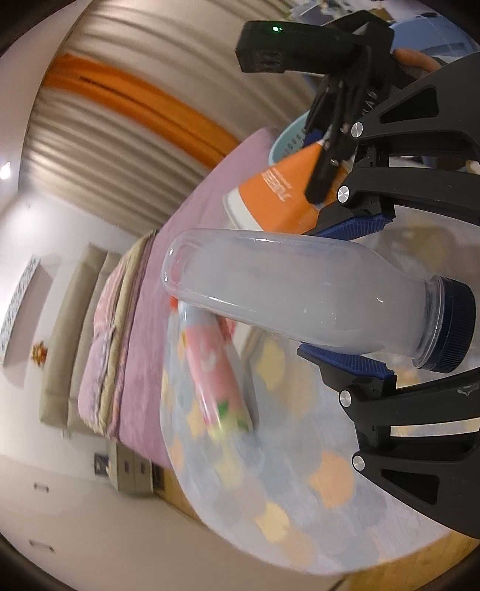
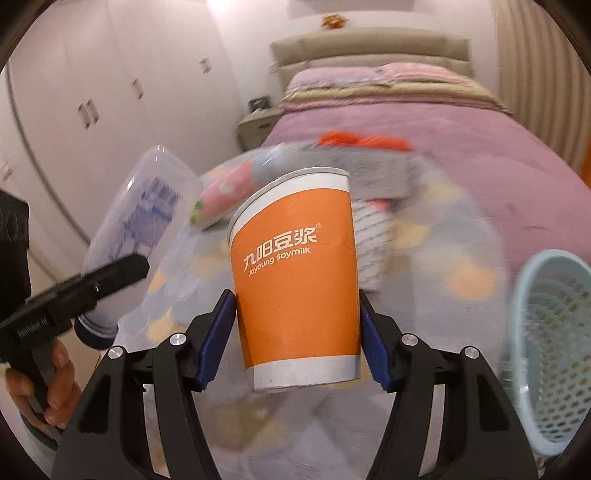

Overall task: Collect trash
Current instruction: 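Carry the cup and bottle over the basket and open both tools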

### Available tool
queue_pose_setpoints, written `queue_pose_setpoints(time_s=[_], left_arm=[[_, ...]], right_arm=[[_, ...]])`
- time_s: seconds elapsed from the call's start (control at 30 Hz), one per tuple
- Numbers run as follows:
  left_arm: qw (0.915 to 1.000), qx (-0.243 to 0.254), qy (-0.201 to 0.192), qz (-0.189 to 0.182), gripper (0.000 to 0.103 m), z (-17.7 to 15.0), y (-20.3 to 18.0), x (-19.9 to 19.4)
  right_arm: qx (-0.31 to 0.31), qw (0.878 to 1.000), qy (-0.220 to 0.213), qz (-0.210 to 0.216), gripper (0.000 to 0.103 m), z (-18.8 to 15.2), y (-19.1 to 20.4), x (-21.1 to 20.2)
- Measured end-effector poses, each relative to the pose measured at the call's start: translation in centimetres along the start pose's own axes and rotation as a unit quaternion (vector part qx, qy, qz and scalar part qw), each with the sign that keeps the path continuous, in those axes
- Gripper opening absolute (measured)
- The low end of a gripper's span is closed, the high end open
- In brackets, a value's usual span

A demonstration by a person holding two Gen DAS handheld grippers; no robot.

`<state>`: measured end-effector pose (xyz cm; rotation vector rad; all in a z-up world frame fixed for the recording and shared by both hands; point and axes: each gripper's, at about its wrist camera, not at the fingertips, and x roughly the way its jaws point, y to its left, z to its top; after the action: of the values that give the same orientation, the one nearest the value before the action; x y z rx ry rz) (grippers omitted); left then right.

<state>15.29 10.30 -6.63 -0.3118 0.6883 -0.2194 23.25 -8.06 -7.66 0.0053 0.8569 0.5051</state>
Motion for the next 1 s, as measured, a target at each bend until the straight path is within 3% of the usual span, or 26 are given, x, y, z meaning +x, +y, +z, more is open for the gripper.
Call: queue_pose_setpoints(time_s=[0.23, 0.37, 0.57, 0.7, 0.83, 1.0], left_arm=[[0.9958, 0.038, 0.027, -0.079, 0.051, 0.9, -6.6, 4.8], [0.9907, 0.052, 0.038, -0.120, 0.051, 1.6, -10.2, 7.3], [0.9800, 0.058, 0.069, -0.177, 0.051, 2.3, -14.6, 12.0], [0.9752, 0.059, 0.095, -0.191, 0.051, 2.3, -17.0, 15.5], [0.9768, 0.064, 0.112, -0.170, 0.051, 1.0, -19.0, 18.8], [0.9709, 0.062, 0.145, -0.180, 0.051, -0.6, -20.8, 21.7]], right_arm=[[0.073, 0.993, -0.056, -0.078, 0.060, 0.3, -6.7, -5.7], [0.126, 0.982, -0.073, -0.124, 0.060, -0.5, -11.8, -8.2], [0.162, 0.964, -0.091, -0.188, 0.060, -1.6, -16.3, -10.2], [0.188, 0.953, -0.084, -0.223, 0.060, -2.2, -19.4, -10.3], [0.189, 0.933, -0.073, -0.296, 0.060, -2.9, -20.1, -10.1], [0.227, 0.922, -0.038, -0.311, 0.060, -4.4, -22.6, -9.0]])
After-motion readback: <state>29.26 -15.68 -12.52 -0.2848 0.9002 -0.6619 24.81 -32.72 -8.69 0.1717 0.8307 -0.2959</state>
